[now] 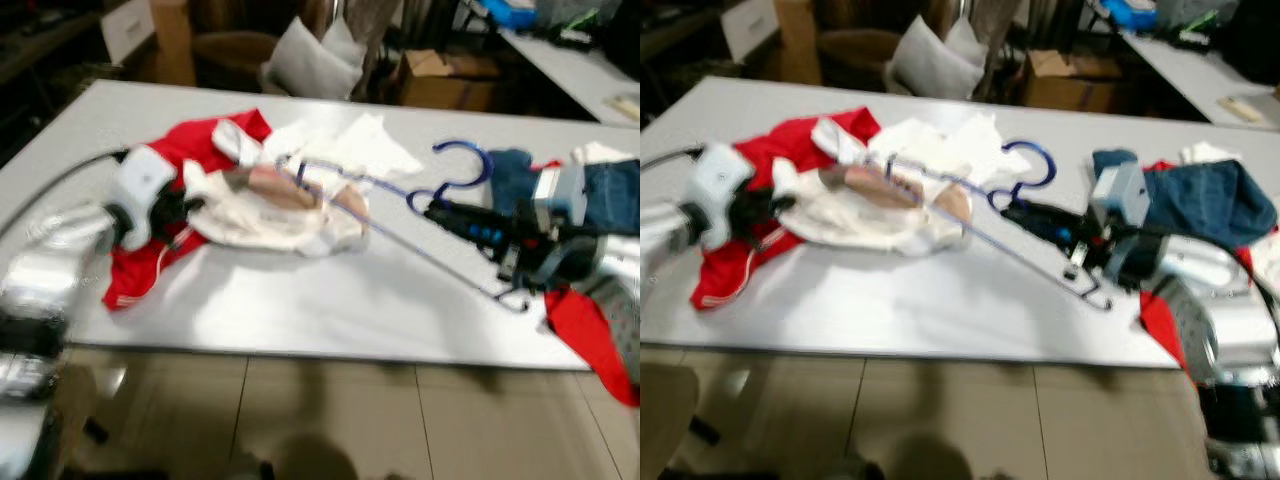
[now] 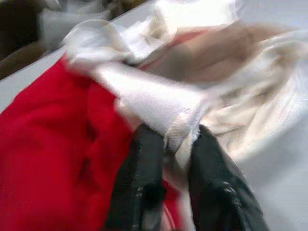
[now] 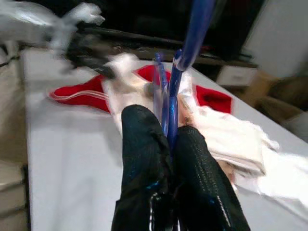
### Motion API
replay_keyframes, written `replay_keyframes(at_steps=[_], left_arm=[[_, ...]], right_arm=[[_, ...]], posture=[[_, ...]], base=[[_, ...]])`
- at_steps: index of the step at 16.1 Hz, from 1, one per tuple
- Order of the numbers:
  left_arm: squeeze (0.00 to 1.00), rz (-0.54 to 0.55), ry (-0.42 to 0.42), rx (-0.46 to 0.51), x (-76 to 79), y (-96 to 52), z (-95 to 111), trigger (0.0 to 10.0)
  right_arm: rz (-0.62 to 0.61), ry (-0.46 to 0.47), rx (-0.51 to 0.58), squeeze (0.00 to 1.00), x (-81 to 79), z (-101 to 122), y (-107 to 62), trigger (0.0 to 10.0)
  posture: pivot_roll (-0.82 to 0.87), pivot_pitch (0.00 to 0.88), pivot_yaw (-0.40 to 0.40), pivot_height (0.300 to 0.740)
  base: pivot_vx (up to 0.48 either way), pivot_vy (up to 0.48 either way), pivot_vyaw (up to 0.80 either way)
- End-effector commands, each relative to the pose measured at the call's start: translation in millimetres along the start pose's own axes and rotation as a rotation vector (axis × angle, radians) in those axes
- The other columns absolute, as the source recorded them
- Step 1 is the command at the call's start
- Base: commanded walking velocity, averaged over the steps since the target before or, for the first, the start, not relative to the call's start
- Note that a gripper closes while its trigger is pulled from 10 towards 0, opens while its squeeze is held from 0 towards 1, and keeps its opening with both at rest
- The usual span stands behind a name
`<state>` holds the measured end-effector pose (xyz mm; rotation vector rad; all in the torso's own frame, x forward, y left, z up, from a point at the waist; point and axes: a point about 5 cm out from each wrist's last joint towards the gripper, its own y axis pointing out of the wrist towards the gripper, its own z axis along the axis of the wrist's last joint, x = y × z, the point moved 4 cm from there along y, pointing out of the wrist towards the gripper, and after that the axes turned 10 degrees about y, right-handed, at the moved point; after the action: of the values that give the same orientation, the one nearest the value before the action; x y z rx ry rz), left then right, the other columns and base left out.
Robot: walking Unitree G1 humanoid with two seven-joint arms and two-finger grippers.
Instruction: Hang hanger
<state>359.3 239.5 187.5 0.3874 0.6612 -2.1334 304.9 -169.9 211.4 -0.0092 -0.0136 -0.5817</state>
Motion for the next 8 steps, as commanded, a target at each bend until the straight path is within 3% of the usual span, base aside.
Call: replay_keyframes(at_steps=[1, 2, 3, 4, 5, 6, 7, 8], left_arm=[[1.00, -0.067, -0.027, 0.096, 9.4, -17.8, 25.4, 10.0], [1.00, -0.067, -0.027, 0.096, 9.4, -17.8, 25.4, 10.0], [1.00, -0.133, -0.120, 0.231, 23.0, -41.4, 52.7, 10.0], [1.00, -0.142, -0.171, 0.319, 25.2, -51.6, 68.6, 10.0], [1.00, -0.091, -0.244, 0.482, 19.0, -60.2, 96.0, 10.0], [1.00, -0.055, -0.267, 0.535, 14.7, -58.8, 104.8, 10.0], [1.00, 0.026, -0.339, 0.601, 11.9, -45.9, 115.4, 10.0], [1.00, 0.083, -0.360, 0.596, 14.1, -34.3, 114.2, 10.0]], right_arm=[[-0.059, 0.038, 0.009, 0.00, 2.5, 3.1, -1.4, 10.0], [-0.059, 0.038, 0.009, 0.00, 2.5, 3.1, -1.4, 10.0], [-0.121, 0.110, 0.013, 0.00, -1.3, 0.2, 0.6, 10.0], [-0.154, 0.137, 0.015, 0.00, -2.6, -1.7, 1.6, 10.0], [-0.226, 0.167, 0.028, 0.00, -4.7, -4.3, 3.5, 10.0], [-0.262, 0.167, 0.035, 0.00, -5.7, -4.9, 3.8, 10.0], [-0.377, 0.168, 0.098, 0.00, -6.6, -1.7, 2.9, 10.0], [-0.453, 0.185, 0.139, 0.00, -5.3, -0.4, 1.4, 10.0]], posture=[[-0.08, 0.000, -0.022, 0.719], [-0.08, 0.000, -0.022, 0.719], [-0.08, 0.000, -0.035, 0.719], [-0.08, 0.000, -0.036, 0.719], [-0.10, 0.000, -0.024, 0.719], [-0.11, 0.000, -0.013, 0.719], [-0.13, 0.000, 0.000, 0.719], [-0.14, 0.000, 0.002, 0.719]], base=[[0.000, 0.000, 0.00], [0.000, 0.000, 0.00], [0.000, 0.000, 0.00], [0.000, 0.000, 0.00], [0.000, 0.000, 0.00], [0.000, 0.000, 0.00], [0.000, 0.000, 0.00], [0.000, 0.000, 0.00]])
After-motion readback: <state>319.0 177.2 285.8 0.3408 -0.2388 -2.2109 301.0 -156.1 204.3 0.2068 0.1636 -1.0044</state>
